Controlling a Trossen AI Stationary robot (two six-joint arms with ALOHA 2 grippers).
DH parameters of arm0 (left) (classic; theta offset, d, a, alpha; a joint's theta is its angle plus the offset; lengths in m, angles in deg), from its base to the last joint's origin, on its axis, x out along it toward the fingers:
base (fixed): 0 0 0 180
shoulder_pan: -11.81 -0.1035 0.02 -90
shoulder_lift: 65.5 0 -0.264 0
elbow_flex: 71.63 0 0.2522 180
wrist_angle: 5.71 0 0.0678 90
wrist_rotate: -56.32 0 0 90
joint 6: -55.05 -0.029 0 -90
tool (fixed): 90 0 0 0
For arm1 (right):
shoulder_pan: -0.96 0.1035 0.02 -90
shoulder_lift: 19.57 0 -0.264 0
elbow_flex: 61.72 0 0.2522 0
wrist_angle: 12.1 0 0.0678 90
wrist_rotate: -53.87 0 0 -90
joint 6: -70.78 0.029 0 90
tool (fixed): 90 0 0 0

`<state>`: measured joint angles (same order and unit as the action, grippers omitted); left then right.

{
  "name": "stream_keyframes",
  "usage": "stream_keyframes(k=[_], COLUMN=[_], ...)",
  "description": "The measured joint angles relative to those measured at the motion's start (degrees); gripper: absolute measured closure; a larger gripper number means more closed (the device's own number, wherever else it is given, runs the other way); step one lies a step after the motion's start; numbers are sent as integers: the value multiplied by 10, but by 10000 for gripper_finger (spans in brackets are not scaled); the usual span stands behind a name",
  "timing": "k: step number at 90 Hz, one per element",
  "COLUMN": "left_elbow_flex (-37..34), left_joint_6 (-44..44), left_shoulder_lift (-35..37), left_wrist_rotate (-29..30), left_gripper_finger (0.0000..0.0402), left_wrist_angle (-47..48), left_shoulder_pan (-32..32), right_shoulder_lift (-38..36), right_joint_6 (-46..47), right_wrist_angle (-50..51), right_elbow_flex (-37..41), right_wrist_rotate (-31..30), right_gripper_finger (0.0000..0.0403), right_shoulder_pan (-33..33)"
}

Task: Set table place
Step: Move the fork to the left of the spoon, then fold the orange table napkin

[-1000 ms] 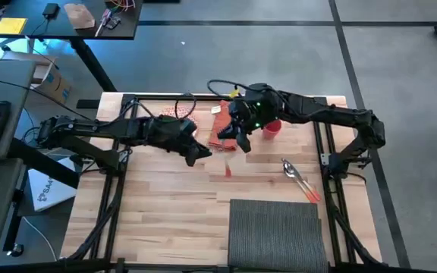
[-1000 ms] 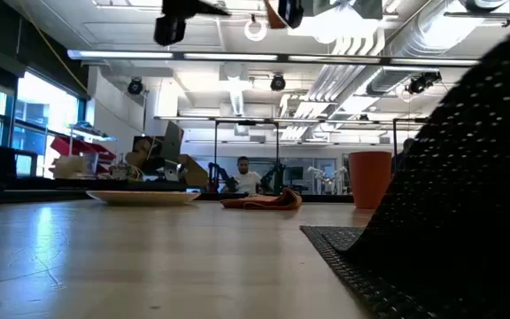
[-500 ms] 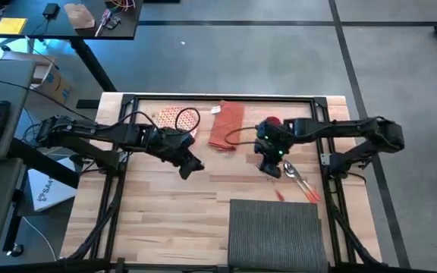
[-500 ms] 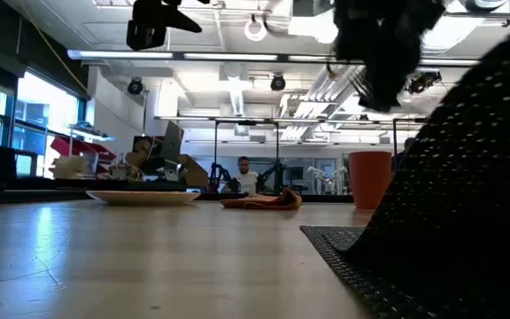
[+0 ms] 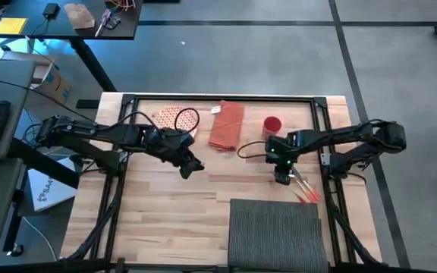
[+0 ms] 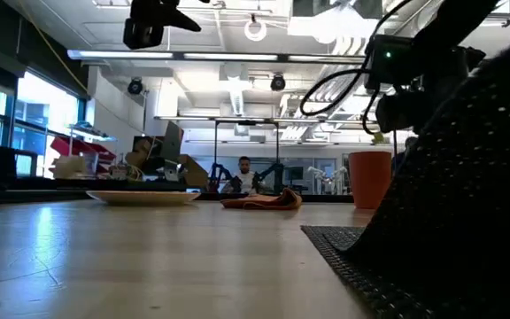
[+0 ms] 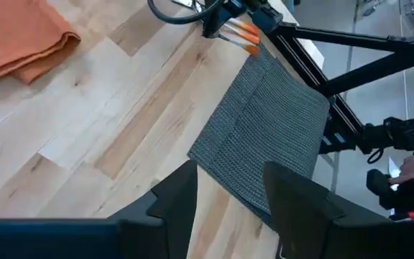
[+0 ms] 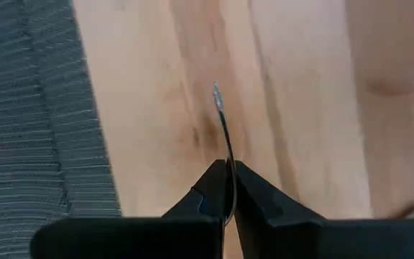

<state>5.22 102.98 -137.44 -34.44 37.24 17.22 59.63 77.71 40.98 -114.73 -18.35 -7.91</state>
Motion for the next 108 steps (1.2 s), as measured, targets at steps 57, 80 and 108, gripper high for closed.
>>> stream_keyframes(k=[57,80,108], left_elbow_flex=[0,0,0], left_joint_6=[-1,-1,4], left_shoulder_lift=[0,0,0], left_wrist_rotate=[14,14,14], left_gripper_finger=[257,257,257], left_wrist_angle=[0,0,0], left_shoulder_pan=[0,3,15], right_shoulder_lift=[0,0,-1], right_joint_6=[27,54,83], right_wrist_angle=[84,80,150], right_elbow_flex=[0,0,-63], right_wrist_rotate=[-43,-43,-52], right_gripper_finger=[401,326,238], right_shoulder_pan=[0,0,-12])
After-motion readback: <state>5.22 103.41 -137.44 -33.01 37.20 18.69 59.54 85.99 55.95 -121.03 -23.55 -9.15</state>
